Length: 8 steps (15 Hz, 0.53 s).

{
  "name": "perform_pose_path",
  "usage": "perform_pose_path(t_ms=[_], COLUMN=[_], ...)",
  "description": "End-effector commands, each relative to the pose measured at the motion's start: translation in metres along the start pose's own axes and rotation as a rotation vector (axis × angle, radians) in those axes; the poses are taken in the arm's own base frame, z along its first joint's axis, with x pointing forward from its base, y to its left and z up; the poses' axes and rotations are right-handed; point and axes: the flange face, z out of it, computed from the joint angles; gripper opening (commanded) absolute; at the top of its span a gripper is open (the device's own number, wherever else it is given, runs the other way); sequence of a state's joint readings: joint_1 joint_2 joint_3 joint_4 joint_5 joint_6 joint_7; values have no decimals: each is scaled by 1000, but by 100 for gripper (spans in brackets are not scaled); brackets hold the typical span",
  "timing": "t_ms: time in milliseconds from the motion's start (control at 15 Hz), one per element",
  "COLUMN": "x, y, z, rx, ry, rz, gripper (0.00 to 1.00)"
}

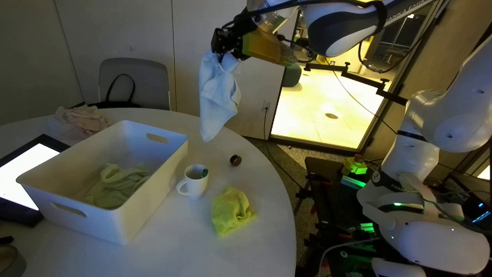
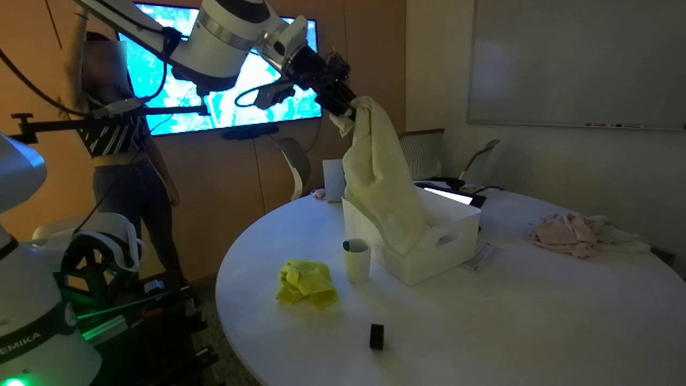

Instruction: Put each towel in the white box, and each item from the towel in the white mug

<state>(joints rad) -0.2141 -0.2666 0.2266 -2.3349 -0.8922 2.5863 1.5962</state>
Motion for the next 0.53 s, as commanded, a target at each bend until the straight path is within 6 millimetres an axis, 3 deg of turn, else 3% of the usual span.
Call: perform_pose_path(t_ms=[0,200,467], x=[16,13,1], y=[-33,-59,-98], z=[-21,-31,-28], rx=[23,62,113], ry=[28,28,8], rz=[4,-33,-91], gripper=[10,10,10])
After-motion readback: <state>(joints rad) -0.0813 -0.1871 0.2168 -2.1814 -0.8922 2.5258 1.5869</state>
